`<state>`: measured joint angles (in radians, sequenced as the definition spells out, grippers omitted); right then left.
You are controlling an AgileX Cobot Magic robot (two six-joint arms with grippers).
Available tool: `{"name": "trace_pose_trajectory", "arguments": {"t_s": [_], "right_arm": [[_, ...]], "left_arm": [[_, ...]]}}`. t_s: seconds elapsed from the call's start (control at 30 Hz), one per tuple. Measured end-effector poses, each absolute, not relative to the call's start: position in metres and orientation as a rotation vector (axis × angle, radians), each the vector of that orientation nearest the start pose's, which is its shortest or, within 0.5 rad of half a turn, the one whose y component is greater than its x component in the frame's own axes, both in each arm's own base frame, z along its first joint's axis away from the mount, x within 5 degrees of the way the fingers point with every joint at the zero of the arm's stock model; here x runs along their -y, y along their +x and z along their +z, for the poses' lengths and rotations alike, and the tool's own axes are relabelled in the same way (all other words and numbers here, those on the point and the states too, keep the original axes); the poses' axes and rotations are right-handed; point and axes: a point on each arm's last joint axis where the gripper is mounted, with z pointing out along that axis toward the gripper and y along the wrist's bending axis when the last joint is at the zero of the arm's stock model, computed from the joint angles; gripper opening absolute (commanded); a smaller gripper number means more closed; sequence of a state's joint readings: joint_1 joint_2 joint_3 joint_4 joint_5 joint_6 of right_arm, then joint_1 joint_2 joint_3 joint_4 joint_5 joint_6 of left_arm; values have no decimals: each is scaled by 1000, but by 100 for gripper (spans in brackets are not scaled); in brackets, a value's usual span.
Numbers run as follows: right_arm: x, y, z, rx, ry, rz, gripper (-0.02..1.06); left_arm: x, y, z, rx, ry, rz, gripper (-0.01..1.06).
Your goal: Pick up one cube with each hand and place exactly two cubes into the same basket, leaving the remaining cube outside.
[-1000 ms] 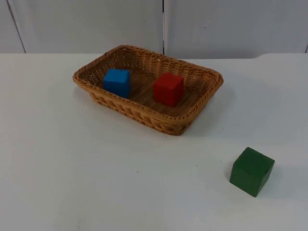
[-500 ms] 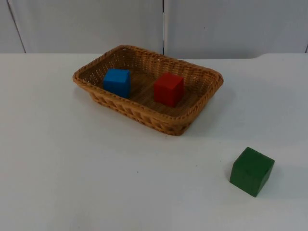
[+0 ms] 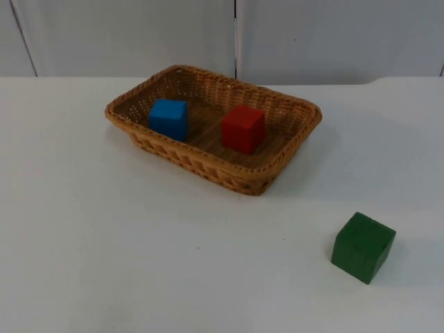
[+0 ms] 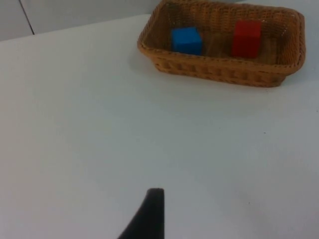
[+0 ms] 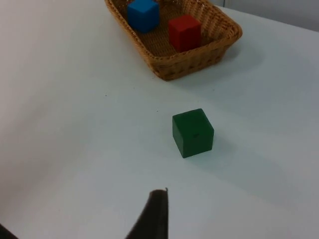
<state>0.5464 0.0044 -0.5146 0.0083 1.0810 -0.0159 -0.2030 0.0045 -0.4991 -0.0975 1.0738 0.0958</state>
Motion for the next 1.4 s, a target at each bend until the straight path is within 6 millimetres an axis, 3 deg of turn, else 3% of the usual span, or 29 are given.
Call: {"name": "trace_pose_trajectory", "arguments": {"t_s": [0.1, 0.37, 1.4], "right_arm": [[3, -6, 280, -1990, -575, 338, 89], [3, -6, 280, -1990, -575, 336, 105], [2, -6, 280, -1996, -561, 358, 105]], "left_arm": [[5, -6, 276, -2044, 291, -178, 105], [4, -6, 276, -2049, 268, -169, 105], [1, -5, 276, -2055, 234, -142, 105]]}}
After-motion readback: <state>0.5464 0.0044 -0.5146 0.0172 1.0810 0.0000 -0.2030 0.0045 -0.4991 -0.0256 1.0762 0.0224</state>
